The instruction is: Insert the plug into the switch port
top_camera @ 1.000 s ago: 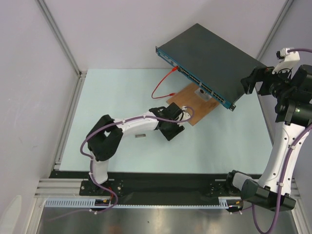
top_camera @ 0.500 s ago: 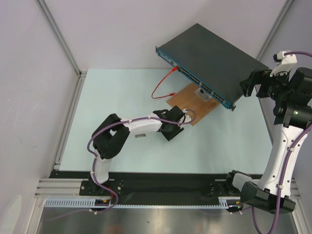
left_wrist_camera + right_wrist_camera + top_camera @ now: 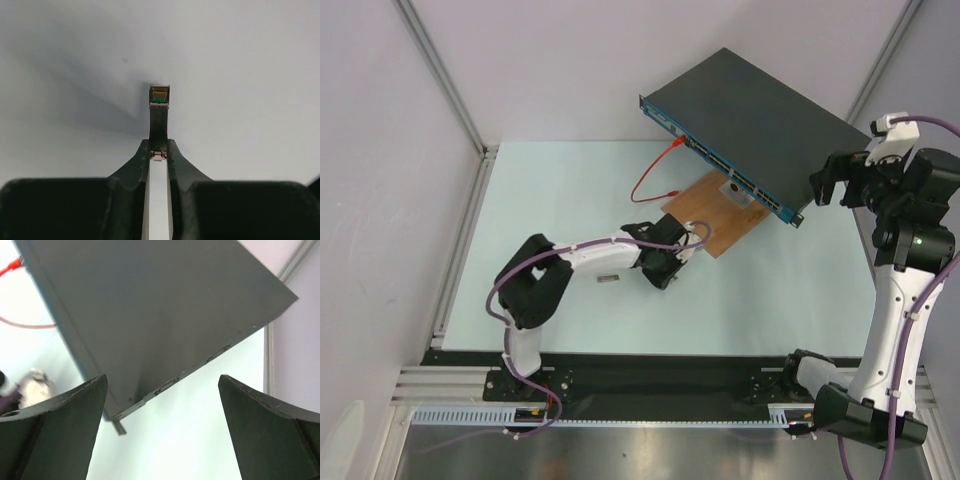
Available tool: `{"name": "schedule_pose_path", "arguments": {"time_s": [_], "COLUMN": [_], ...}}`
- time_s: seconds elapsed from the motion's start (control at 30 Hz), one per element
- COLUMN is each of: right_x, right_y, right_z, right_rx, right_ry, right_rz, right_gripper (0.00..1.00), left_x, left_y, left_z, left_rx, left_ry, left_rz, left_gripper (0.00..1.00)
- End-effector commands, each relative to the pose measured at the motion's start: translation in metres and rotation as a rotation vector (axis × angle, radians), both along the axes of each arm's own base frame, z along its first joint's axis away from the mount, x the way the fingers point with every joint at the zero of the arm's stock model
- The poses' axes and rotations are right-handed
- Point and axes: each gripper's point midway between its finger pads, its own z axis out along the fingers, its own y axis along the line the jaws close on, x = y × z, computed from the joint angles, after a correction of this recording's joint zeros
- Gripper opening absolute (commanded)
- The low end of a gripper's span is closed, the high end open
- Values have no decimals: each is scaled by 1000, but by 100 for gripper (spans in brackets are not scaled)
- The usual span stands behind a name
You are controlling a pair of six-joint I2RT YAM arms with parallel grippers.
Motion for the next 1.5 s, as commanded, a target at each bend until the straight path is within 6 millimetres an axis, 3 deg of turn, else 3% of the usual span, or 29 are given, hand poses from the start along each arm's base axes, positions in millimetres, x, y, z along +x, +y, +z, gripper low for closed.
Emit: {"name": "schedule_pose_path", "arguments": {"time_s": [0.0, 0.03, 0.1, 0.13, 0.2, 0.27, 0.3, 0.37, 0.43, 0.47, 0.53, 0.57, 0.7, 0.9, 1.07, 1.3, 1.47], "right_x": [-4, -6, -4, -4, -8, -16, -20, -36, -48, -63, -77, -96, -139, -173, -175, -177, -176], "right_y": [8, 20, 32, 44, 64, 95, 105, 143, 163, 187, 202, 223, 258, 286, 297, 308, 315], "right_z": [18, 18, 16, 16, 14, 11, 5, -6, -10, -15, -32, -39, -65, -100, -113, -131, -132], "right_rx": [-128, -142, -166, -180, -194, -220, -228, -257, -302, -319, -410, -429, -511, -674, -743, -801, -822], "right_ry": [-110, -120, -128, -133, -133, -154, -154, -185, -222, -240, -256, -273, -293, -304, -317, -316, -329], "right_rz": [54, 102, 148, 196, 286, 439, 492, 658, 748, 849, 955, 1062, 1300, 1500, 1530, 1542, 1535], "right_gripper": [100, 100, 100, 100, 100, 100, 100, 100, 100, 100, 100, 100, 96, 92, 86, 66, 44], "left_x": [-16, -27, -39, -54, -64, -84, -90, -101, -111, -117, -129, -134, -149, -152, -154, -154, -151], "left_y": [-3, -4, -1, -2, 0, 4, 7, 14, 19, 23, 26, 29, 33, 36, 36, 38, 37], "left_z": [65, 85, 103, 124, 141, 168, 175, 190, 199, 206, 215, 218, 224, 221, 224, 227, 229], "left_rx": [-210, -269, -317, -378, -424, -498, -518, -552, -589, -604, -647, -653, -692, -679, -690, -710, -726], "left_ry": [55, 78, 97, 126, 143, 179, 178, 167, 191, 194, 240, 260, 310, 340, 379, 399, 409], "left_rz": [-20, -53, -88, -129, -172, -241, -287, -349, -381, -399, -427, -430, -458, -454, -440, -423, -403], "left_gripper": [0, 0, 0, 0, 0, 2, 4, 4, 4, 4, 4, 3, 1, 1, 0, 0, 0]}}
